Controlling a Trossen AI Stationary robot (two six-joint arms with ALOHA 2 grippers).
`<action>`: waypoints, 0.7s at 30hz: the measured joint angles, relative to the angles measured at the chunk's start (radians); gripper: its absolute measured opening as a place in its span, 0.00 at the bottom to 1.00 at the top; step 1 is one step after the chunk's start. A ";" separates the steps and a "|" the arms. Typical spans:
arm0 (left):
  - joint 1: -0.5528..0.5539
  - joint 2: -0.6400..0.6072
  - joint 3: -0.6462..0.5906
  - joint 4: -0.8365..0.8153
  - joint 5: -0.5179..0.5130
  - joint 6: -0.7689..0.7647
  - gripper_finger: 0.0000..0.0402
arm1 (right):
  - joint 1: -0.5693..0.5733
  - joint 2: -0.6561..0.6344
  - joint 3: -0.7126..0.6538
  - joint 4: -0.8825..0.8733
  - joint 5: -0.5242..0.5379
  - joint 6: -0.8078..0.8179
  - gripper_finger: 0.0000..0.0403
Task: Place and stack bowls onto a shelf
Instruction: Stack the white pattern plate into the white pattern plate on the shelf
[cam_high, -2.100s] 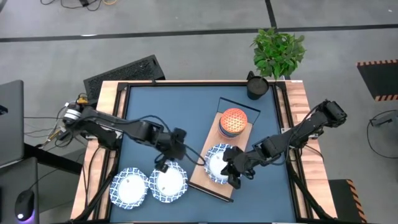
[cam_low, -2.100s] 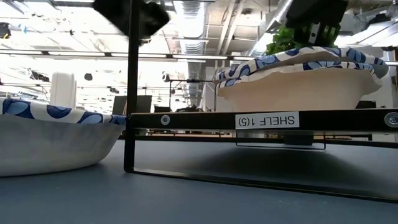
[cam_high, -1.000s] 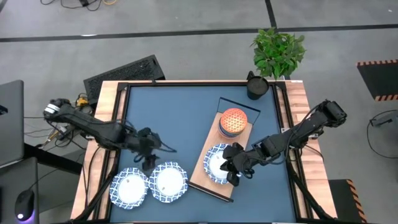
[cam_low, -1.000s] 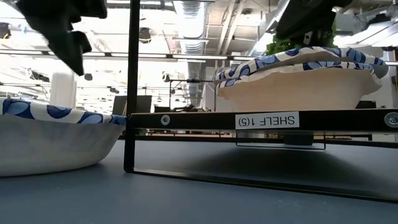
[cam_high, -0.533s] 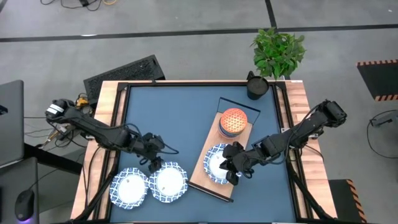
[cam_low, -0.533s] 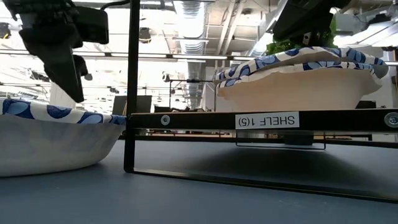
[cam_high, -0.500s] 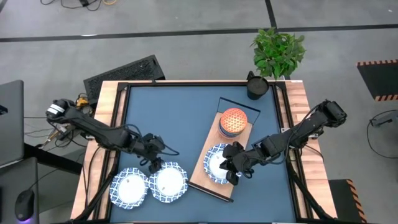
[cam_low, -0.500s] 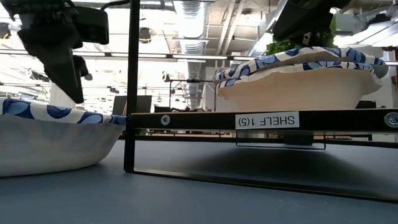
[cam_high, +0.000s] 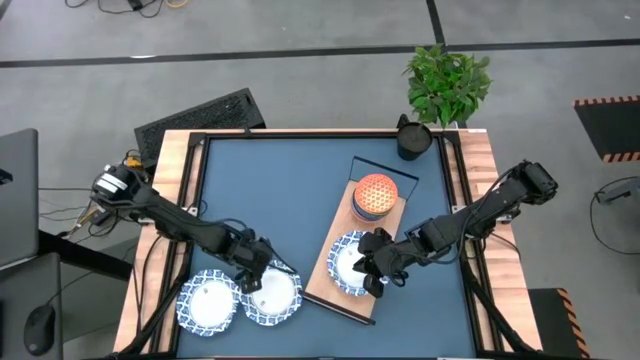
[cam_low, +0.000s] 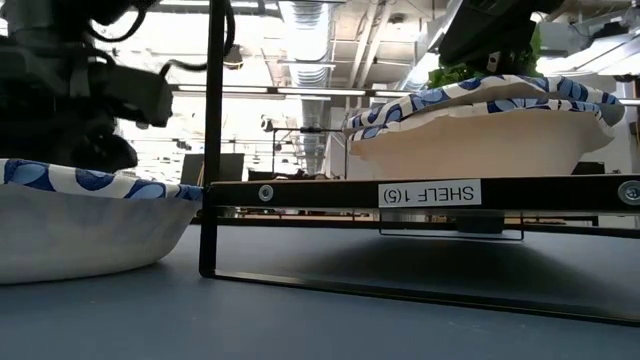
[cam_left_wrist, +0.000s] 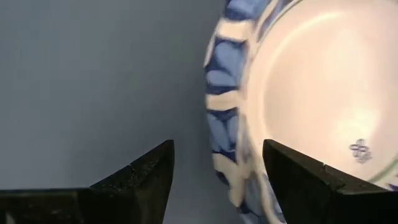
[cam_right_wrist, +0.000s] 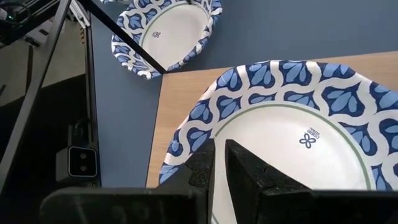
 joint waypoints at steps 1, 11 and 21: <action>0.000 0.006 0.000 -0.003 0.000 -0.002 0.57 | 0.000 0.000 0.000 0.000 0.000 0.000 0.16; 0.022 -0.003 0.000 -0.021 0.010 -0.010 0.12 | 0.000 0.000 0.000 0.000 0.000 0.007 0.16; 0.088 -0.010 0.002 -0.083 0.031 -0.003 0.00 | 0.000 0.000 0.000 -0.001 0.000 0.018 0.16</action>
